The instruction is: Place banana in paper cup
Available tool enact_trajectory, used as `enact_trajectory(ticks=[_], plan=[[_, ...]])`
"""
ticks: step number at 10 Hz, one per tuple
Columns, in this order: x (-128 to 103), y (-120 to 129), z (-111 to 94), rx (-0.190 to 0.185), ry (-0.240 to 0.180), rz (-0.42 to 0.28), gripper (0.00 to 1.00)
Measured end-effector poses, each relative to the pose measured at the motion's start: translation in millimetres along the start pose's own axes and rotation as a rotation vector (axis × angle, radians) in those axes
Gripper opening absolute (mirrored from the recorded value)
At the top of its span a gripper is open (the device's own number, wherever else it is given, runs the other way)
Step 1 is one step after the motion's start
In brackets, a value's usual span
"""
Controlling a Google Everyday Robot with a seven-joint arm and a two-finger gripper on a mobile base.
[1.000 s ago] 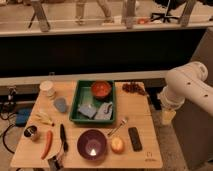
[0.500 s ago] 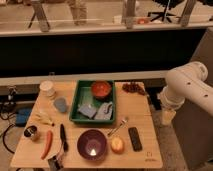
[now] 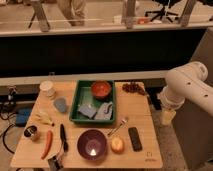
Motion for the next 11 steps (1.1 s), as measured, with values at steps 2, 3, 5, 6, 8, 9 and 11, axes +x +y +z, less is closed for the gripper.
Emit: enact_trajectory(ticks=[2, 3, 5, 6, 8, 9, 11], plan=[[-20.0, -5.9, -8.1, 0.018, 0.001, -0.06, 0.8], [-35.1, -9.0, -11.4, 0.024, -0.003, -0.088, 0.8], [-51.4, -13.8, -16.0, 0.036, -0.004, -0.121, 0.8], [-52.3, -14.2, -17.2, 0.04, -0.004, -0.13, 0.8], [-62.3, -15.6, -23.6, 0.05, -0.005, -0.172, 0.8], [-79.2, -16.6, -28.6, 0.057, -0.008, -0.205, 0.8], [-103.7, -18.9, -35.6, 0.066, -0.01, -0.254, 0.8]])
